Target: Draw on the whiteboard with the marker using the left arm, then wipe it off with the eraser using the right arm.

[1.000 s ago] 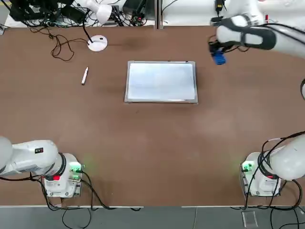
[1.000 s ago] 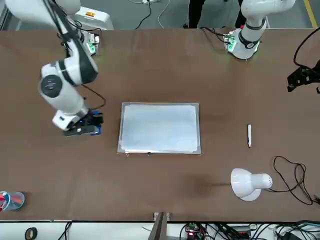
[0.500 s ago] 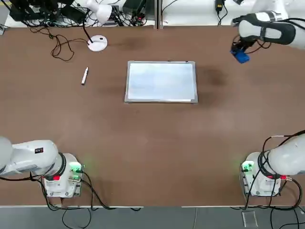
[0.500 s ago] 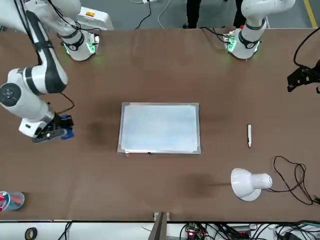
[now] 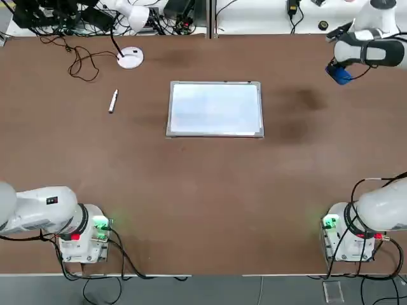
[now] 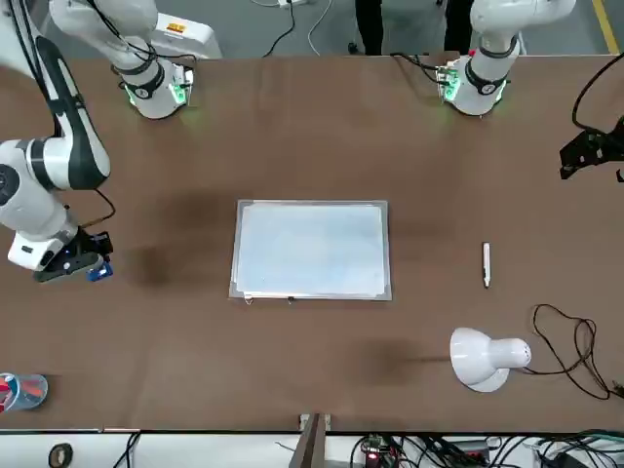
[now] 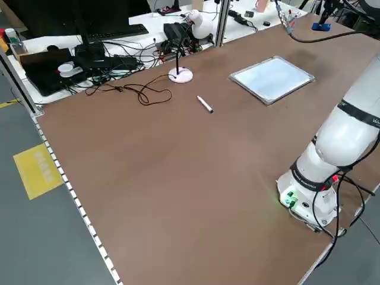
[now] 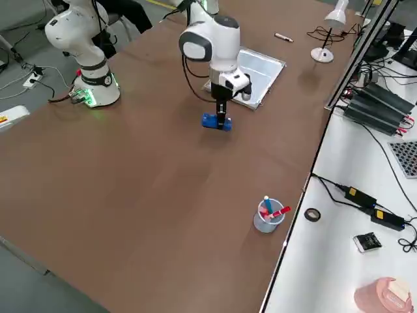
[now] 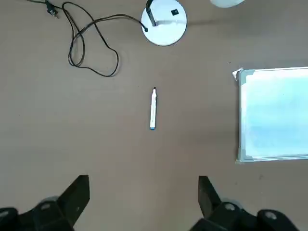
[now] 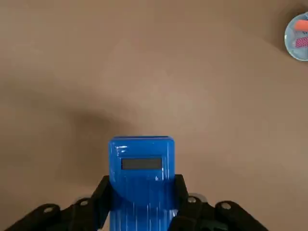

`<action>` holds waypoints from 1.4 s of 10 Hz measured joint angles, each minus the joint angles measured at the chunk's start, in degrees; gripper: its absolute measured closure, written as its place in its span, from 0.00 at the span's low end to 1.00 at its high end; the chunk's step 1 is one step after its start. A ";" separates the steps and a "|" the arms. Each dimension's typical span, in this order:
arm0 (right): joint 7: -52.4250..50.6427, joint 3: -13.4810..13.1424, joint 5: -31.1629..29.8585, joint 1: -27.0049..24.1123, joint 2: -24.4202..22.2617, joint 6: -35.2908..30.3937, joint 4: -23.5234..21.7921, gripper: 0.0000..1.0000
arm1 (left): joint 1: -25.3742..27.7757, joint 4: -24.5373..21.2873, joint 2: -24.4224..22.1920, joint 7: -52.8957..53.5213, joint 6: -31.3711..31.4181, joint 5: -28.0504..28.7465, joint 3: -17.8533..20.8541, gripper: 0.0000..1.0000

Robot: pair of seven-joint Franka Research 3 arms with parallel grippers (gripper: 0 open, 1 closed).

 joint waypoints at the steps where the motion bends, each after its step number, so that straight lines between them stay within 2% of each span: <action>1: -0.18 0.01 -0.53 -0.71 1.12 3.62 -1.08 0.44 | 0.00 0.00 0.00 0.00 0.00 0.00 -0.01 0.00; 3: -0.28 0.03 -1.01 -1.96 3.85 9.75 -2.52 0.44 | 0.00 0.00 0.00 0.00 0.00 0.00 -0.02 0.00; 9: -0.23 0.08 -1.21 -6.23 11.16 21.11 -3.29 0.44 | 0.00 0.00 0.00 0.00 0.00 0.00 -0.08 0.00; 11: 1.29 0.13 -1.14 -7.71 13.24 23.75 -3.54 0.44 | 0.00 -0.01 0.00 0.00 0.00 0.00 -0.08 0.00; 14: 7.45 0.41 -1.14 -8.56 13.91 24.78 -4.06 0.44 | 0.00 -0.01 0.00 0.00 0.00 0.00 -0.10 0.00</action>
